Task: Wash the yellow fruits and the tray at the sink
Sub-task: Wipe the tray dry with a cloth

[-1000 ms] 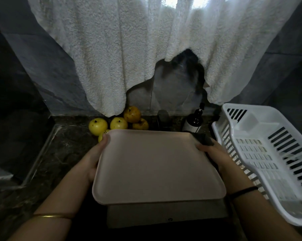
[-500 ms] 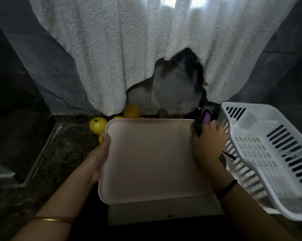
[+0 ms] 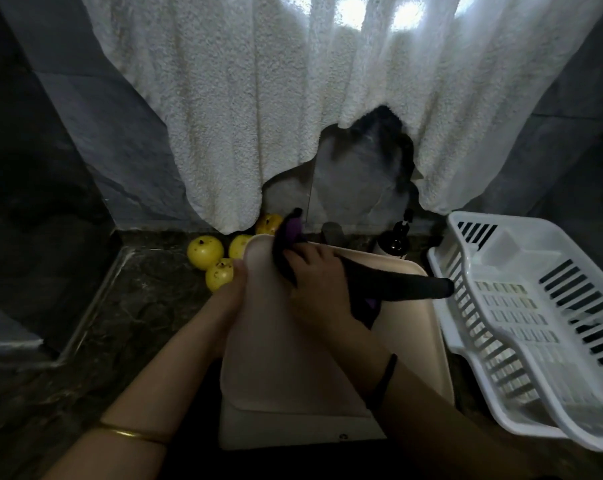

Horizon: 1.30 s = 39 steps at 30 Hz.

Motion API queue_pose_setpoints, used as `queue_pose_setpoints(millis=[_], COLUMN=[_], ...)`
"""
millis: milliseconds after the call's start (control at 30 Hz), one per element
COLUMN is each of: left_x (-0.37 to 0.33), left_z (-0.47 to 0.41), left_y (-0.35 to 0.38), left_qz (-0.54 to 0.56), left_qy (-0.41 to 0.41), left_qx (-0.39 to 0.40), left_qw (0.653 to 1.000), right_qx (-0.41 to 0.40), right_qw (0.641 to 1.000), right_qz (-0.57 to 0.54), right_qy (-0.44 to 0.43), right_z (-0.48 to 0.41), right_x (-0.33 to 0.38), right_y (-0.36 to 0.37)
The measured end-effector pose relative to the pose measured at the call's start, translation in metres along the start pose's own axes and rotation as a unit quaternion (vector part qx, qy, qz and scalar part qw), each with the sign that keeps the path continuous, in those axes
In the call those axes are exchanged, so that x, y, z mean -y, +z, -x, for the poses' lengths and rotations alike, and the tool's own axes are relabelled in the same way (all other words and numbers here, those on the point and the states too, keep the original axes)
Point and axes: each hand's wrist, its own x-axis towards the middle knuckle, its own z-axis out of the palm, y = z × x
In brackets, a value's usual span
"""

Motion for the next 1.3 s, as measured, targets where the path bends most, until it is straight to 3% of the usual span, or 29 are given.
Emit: queue_pose_setpoints(millis=[133,300,433,767,867,1067,1167,1300], left_x=[-0.001,0.002,0.003,0.007,0.01,0.017,0.015,0.01], left_z=[0.001,-0.004,-0.017,-0.027,-0.03,-0.016,-0.018,-0.024], left_y=[0.015,0.006,-0.002,-0.008,-0.009,-0.009,-0.019,-0.028], left_qz=[0.057,0.107,0.146,0.024,0.019,0.04,0.053,0.027], left_qy=[0.057,0.071,0.022,-0.058,-0.053,-0.056,-0.066,-0.047], left_qx=[0.06,0.048,0.057,-0.008,-0.04,-0.028,0.011,-0.001], left_qw=[0.995,0.991,0.987,0.998,0.998,0.997,0.996,0.999], right_qx=[-0.003,0.105,0.175,0.295,0.315,0.35,0.402,0.46], right_qw=[1.0,0.993,0.979,0.917,0.912,0.91,0.889,0.857], right_qz=[0.016,-0.004,-0.048,-0.091,-0.091,-0.017,0.064,0.158], right_qy=[-0.006,-0.048,-0.092,-0.252,-0.245,-0.221,-0.212,-0.17], right_z=[-0.008,-0.007,0.009,0.042,0.054,0.056,0.055,0.059], right_x=[0.035,0.036,0.032,0.023,0.018,-0.002,-0.027,-0.064], right_y=[-0.005,-0.004,-0.01,-0.024,-0.019,-0.023,-0.024,-0.016])
